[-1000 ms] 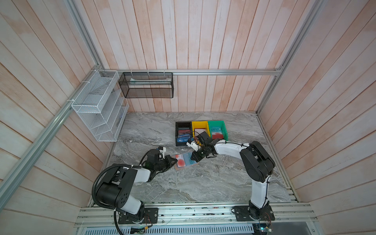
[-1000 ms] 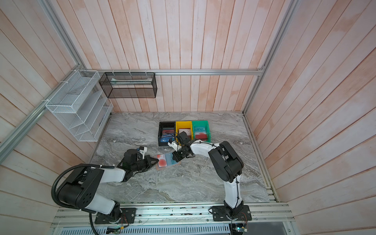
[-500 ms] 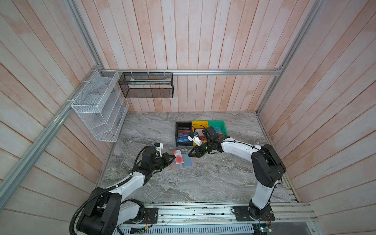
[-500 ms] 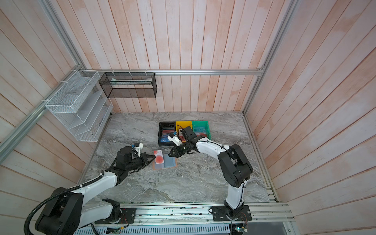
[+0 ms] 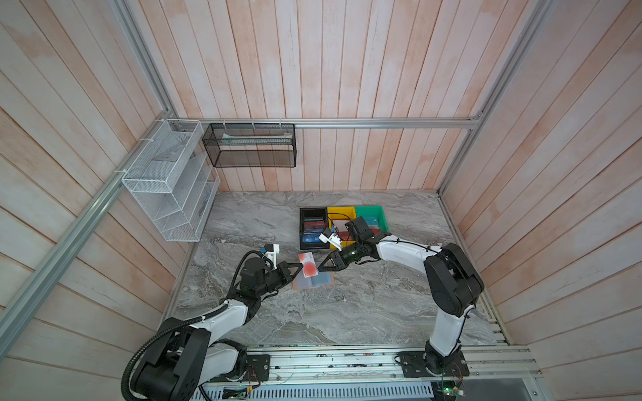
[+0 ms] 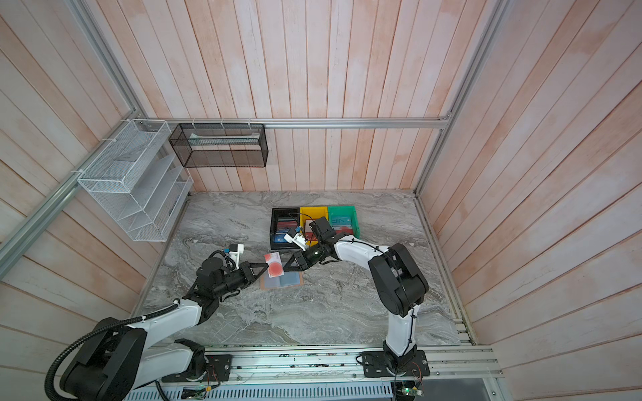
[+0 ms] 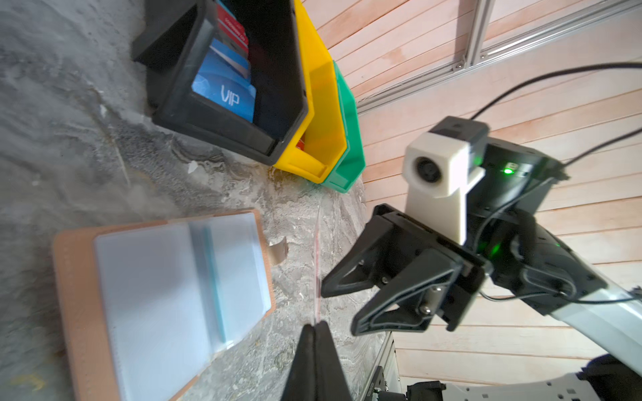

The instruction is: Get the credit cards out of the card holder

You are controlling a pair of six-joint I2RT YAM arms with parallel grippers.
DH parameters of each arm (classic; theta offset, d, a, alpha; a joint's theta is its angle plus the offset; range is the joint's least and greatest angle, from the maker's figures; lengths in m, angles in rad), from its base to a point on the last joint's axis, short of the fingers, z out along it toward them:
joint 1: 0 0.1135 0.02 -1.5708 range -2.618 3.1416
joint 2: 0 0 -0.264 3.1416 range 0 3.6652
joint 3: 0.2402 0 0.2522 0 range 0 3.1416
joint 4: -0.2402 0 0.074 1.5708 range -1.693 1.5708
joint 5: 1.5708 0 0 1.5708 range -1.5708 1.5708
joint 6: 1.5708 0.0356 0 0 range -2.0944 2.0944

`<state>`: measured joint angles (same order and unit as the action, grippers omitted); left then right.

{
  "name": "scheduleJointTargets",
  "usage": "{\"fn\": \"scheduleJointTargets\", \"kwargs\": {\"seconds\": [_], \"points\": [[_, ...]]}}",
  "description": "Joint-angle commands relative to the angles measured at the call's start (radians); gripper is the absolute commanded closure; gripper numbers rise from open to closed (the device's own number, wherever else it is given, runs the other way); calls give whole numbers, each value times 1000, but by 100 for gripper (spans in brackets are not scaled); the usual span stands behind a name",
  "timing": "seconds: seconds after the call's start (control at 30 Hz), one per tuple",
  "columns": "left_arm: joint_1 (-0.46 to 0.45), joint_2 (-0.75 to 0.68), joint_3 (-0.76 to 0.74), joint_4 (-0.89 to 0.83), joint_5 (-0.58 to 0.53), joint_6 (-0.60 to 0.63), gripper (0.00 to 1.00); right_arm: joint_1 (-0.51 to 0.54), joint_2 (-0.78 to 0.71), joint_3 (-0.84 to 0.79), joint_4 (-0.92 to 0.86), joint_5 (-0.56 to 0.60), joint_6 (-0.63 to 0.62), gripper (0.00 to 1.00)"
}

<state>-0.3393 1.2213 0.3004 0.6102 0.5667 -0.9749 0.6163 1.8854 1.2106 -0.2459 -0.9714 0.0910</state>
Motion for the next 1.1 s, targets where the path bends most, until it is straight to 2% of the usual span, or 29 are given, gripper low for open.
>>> {"fn": "scheduleJointTargets", "kwargs": {"seconds": [0.0, 0.47, 0.6, 0.73, 1.07], "points": [[-17, 15, -13, 112, -28, -26, 100, -1, 30, 6, 28, -50, 18, 67], [-43, 53, -37, 186, -73, -53, 100, -1, 46, 3, 110, -135, 62, 66], [-46, 64, -38, 190, -75, -53, 100, -2, 49, 5, 129, -159, 73, 74], [-50, 72, -46, 188, -74, -53, 100, -2, 47, 13, 133, -167, 79, 87], [-93, 73, -82, 179, -99, -61, 100, -7, 48, 51, 112, -170, 79, 91]]}}
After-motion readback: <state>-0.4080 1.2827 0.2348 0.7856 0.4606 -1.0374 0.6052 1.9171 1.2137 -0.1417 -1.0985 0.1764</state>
